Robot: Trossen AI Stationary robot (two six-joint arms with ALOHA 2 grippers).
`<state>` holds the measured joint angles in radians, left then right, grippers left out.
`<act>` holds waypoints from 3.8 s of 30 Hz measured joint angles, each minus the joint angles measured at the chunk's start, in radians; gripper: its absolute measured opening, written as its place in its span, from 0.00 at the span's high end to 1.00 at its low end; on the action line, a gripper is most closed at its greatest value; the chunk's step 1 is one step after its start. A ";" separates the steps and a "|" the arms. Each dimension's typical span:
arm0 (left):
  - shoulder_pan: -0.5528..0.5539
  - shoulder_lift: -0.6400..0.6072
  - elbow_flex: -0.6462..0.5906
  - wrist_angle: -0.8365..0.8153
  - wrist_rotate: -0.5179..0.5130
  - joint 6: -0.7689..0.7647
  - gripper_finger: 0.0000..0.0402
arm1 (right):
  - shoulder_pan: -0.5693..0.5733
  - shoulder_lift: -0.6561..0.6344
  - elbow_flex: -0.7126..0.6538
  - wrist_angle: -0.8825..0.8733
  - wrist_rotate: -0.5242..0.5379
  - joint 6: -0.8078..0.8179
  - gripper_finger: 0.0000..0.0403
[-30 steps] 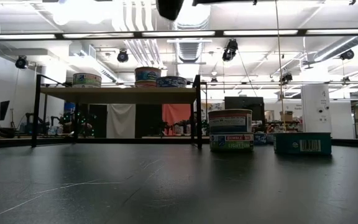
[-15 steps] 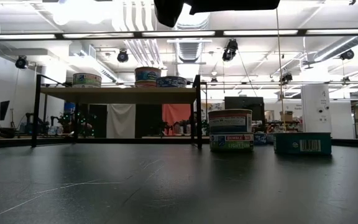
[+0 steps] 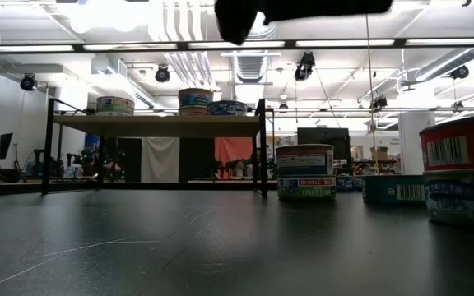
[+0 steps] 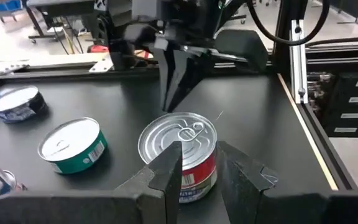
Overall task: Stack canned seafood by type on shelf
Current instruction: Put the red tuna can on the shelf
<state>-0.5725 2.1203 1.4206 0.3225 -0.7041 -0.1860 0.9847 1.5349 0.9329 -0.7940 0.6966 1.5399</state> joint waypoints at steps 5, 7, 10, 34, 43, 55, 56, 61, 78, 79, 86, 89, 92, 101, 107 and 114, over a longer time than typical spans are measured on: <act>0.021 0.043 0.004 0.013 0.010 -0.022 0.80 | -0.027 -0.002 0.001 -0.007 0.011 -0.033 0.97; 0.030 0.052 0.004 0.027 0.009 -0.025 0.80 | -0.029 -0.009 0.001 -0.024 0.011 -0.032 0.97; 0.042 0.067 0.006 0.045 0.008 -0.021 0.80 | -0.028 -0.016 0.001 -0.027 0.011 -0.031 0.97; 0.084 0.157 0.006 0.180 0.016 0.055 0.80 | -0.010 0.054 -0.006 0.129 -0.059 -0.030 0.97; 0.083 0.157 0.006 0.163 0.093 0.046 0.80 | -0.028 0.062 -0.006 0.170 -0.044 -0.109 0.97; 0.082 0.157 0.006 0.123 0.090 0.011 0.80 | -0.027 -0.030 -0.006 0.036 -0.113 -0.017 0.97; 0.082 0.157 0.006 0.122 0.090 0.011 0.80 | -0.027 -0.036 -0.006 0.035 -0.114 -0.009 0.97; 0.082 0.157 0.006 0.119 0.090 0.009 0.80 | -0.028 -0.089 -0.006 0.035 -0.121 0.006 0.97; 0.072 0.154 0.007 0.091 0.089 -0.011 0.80 | -0.056 -0.247 -0.159 0.310 -0.099 -0.024 0.96; 0.072 0.154 0.007 0.090 0.088 -0.011 0.80 | -0.059 -0.247 -0.167 0.332 -0.098 -0.032 0.95; 0.066 0.154 0.006 0.085 0.087 -0.025 0.80 | -0.067 -0.234 -0.172 0.335 -0.094 -0.032 0.77; 0.065 0.154 0.006 0.075 0.091 -0.026 0.80 | -0.069 -0.214 -0.172 0.352 -0.092 -0.032 0.66; 0.063 0.158 0.001 0.059 0.101 -0.031 0.80 | -0.069 -0.192 -0.172 0.372 -0.069 -0.034 0.55; 0.061 0.160 0.002 0.071 0.100 -0.033 0.80 | -0.076 -0.185 -0.172 0.392 0.002 -0.108 0.33; 0.061 0.159 0.002 0.078 0.097 -0.040 0.80 | -0.076 -0.226 -0.172 0.391 -0.043 -0.106 0.25; 0.062 0.159 0.002 0.088 0.095 -0.040 0.80 | -0.076 -0.241 -0.131 0.398 -0.049 -0.130 0.18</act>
<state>-0.5106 2.2791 1.4227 0.4102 -0.6090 -0.2261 0.9082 1.2935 0.8023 -0.3961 0.6472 1.4103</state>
